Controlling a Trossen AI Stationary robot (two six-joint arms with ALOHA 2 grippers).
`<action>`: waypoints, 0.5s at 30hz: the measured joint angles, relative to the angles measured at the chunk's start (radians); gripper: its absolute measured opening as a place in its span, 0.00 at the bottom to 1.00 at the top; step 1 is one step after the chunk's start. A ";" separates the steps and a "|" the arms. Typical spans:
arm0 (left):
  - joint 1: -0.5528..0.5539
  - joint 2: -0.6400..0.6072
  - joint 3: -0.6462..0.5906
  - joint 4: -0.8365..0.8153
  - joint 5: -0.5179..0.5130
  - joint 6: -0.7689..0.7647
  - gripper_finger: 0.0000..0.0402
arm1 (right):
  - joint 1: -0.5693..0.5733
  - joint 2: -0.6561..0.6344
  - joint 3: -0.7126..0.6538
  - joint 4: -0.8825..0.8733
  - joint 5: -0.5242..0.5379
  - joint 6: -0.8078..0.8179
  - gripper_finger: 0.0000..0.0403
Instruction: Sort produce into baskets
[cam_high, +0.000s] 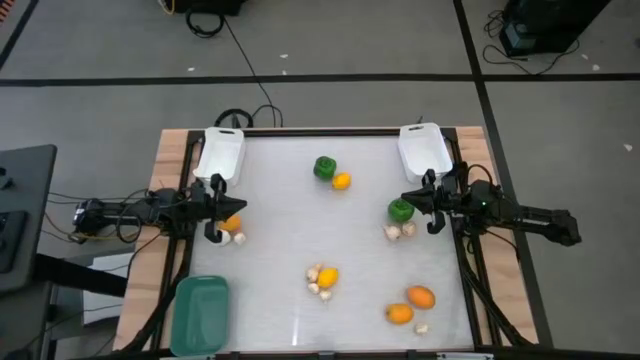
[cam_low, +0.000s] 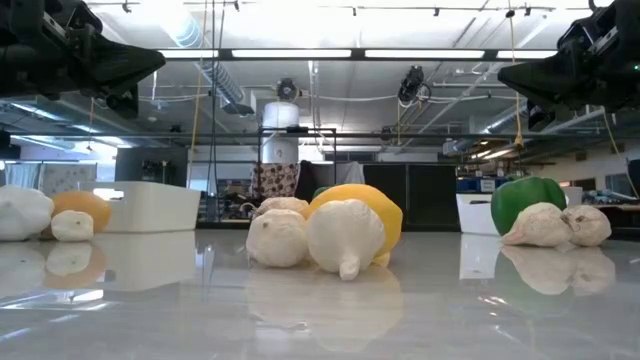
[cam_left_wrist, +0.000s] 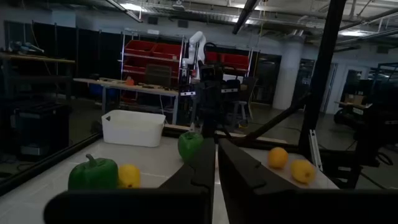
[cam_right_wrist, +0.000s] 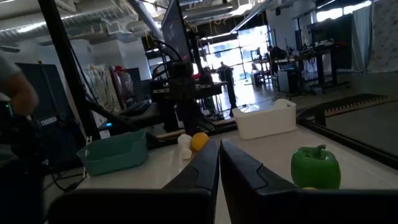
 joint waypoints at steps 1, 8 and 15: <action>0.000 0.000 0.000 0.000 0.000 0.000 0.06 | 0.000 0.000 0.000 0.000 0.000 0.000 0.07; 0.000 0.000 0.000 0.000 0.000 0.000 0.06 | 0.000 0.000 0.000 0.000 0.000 0.000 0.07; 0.000 0.000 0.000 0.003 0.000 -0.007 0.06 | 0.000 0.000 0.000 0.000 0.000 0.000 0.07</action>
